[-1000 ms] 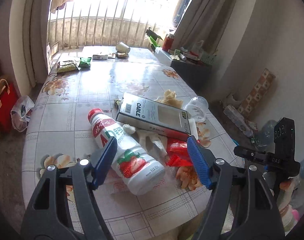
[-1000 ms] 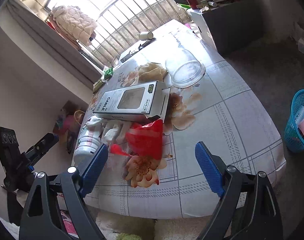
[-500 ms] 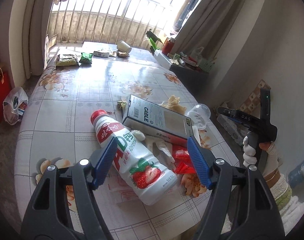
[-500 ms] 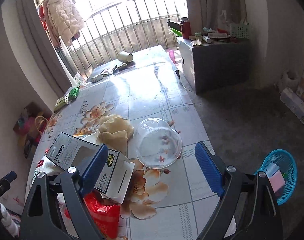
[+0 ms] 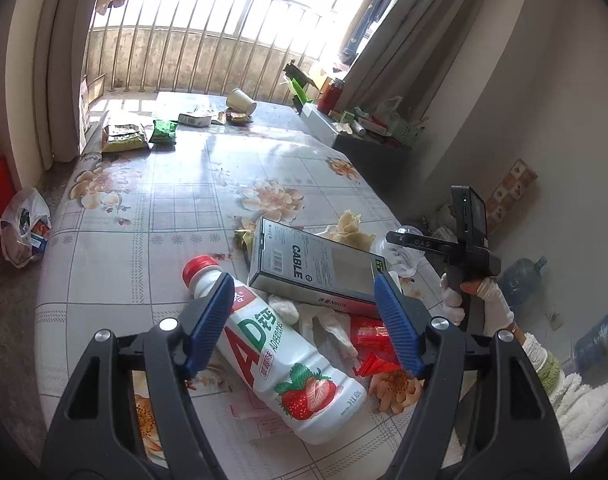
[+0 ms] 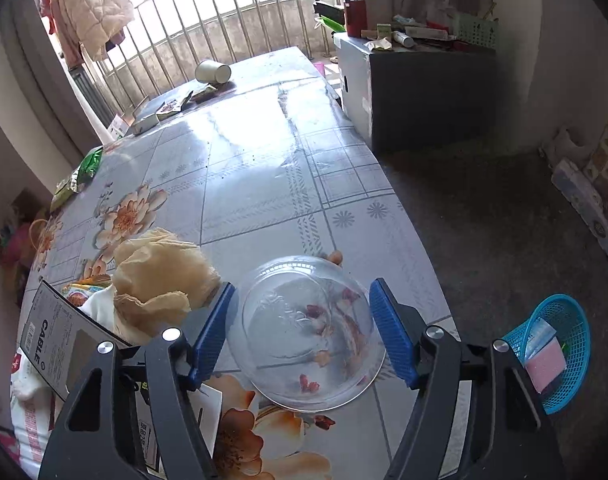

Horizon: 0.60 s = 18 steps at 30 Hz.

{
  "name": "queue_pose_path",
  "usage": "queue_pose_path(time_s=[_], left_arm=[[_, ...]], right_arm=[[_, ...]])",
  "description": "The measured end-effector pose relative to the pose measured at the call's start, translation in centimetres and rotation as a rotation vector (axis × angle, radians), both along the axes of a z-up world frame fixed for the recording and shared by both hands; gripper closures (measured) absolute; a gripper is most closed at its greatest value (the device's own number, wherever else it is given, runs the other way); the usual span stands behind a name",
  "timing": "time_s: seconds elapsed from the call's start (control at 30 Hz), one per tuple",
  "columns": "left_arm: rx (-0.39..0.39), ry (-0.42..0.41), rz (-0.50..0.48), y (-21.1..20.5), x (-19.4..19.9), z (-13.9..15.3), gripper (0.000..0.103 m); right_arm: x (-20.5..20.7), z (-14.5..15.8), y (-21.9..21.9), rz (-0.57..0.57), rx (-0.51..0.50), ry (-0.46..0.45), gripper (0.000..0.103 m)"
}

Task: Collect trash
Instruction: 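Grasp the clear plastic dome lid by its rim with the right gripper, then grasp the crumpled beige paper with the left gripper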

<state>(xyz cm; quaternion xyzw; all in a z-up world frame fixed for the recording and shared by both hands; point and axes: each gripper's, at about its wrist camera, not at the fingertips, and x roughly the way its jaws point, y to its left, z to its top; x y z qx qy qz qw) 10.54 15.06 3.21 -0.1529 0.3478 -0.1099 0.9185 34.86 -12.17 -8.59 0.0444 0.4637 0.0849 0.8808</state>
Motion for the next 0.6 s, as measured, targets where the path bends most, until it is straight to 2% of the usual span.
queue_pose_path(time_s=[0.13,0.23,0.4,0.53,0.6], left_arm=[[0.02,0.065,-0.145,-2.0,5.5,1.7,0.035],[0.085,0.148,-0.232,-4.7,11.0,1.5,0.035],[0.142,0.352,-0.341,-9.8,19.4,-1.8,0.035],[0.252,0.445,-0.37,-13.6,22.9,-5.0,0.036],[0.281,0.495,-0.368,-14.8,24.3,-6.4,0.038]], right_arm=[[-0.4,0.0,-0.4,0.0,0.004,0.002,0.036],[-0.9,0.1,-0.8,-0.003,0.012,-0.002,0.036],[-2.3,0.2,-1.8,-0.011,0.038,-0.006,0.036],[-3.6,0.3,-2.8,-0.018,0.068,-0.006,0.036],[-4.2,0.3,-3.3,-0.021,0.083,-0.004,0.036]])
